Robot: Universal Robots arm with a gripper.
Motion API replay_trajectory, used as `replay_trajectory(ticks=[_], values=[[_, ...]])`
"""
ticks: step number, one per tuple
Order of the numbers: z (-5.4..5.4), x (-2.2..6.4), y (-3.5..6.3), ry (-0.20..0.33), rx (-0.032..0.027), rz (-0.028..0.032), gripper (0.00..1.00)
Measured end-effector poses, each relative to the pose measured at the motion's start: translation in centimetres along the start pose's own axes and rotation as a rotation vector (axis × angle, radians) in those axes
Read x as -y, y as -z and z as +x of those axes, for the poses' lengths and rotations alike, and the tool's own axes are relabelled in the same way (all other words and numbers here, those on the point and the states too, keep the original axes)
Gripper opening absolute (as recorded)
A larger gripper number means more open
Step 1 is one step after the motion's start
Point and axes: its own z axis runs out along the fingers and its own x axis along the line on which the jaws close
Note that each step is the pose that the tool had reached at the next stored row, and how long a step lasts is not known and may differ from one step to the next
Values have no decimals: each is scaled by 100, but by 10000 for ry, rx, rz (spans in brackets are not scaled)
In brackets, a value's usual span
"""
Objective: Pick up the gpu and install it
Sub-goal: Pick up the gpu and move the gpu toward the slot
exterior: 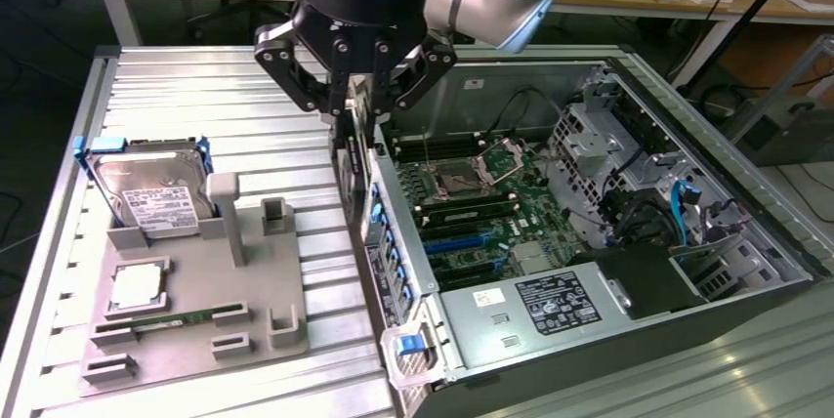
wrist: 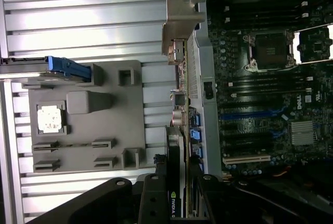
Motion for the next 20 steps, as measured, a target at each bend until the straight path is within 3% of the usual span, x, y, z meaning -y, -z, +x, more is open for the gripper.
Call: replay_trajectory(ticks=[20], values=[[-53, -4, -2, 0, 1, 0, 27]])
